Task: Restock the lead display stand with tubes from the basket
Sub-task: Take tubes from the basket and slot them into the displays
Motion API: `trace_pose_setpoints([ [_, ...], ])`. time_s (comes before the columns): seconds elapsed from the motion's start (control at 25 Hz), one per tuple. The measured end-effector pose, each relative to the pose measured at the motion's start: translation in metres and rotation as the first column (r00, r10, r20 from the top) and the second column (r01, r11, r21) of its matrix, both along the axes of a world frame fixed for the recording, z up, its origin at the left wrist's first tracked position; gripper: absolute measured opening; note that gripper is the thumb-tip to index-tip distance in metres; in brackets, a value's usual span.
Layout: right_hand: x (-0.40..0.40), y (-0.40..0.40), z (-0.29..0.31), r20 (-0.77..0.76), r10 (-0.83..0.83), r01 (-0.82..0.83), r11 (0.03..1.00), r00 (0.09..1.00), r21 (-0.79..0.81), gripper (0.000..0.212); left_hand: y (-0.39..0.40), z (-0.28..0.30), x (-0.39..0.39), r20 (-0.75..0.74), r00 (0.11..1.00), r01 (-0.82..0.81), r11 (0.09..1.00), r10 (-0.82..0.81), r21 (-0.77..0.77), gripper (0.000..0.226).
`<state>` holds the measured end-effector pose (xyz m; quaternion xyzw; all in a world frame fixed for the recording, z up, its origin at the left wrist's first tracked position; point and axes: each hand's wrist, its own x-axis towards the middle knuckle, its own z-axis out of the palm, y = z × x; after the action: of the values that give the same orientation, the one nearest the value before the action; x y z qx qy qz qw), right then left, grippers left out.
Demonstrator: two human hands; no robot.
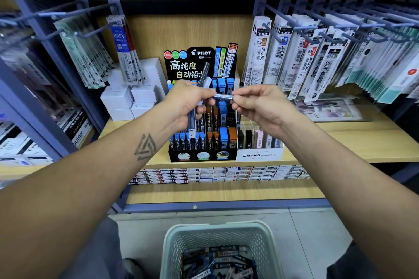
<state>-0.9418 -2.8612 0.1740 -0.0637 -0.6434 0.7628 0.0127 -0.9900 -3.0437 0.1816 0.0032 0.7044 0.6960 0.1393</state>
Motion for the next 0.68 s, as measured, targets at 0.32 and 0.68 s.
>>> trace_pose_setpoints([
  [0.32,-0.006,-0.002,0.009,-0.213,-0.097,0.158,0.943,0.972,0.292,0.018,-0.036,0.019,-0.004,0.056,0.998,-0.023,0.999,0.025,-0.043,0.014],
  [0.68,-0.025,-0.046,-0.003,-0.366,0.117,0.247,0.549,0.923,0.799,0.012,-0.057,0.027,0.001,0.115,0.988,0.111,0.991,-0.103,-0.069,0.015],
])
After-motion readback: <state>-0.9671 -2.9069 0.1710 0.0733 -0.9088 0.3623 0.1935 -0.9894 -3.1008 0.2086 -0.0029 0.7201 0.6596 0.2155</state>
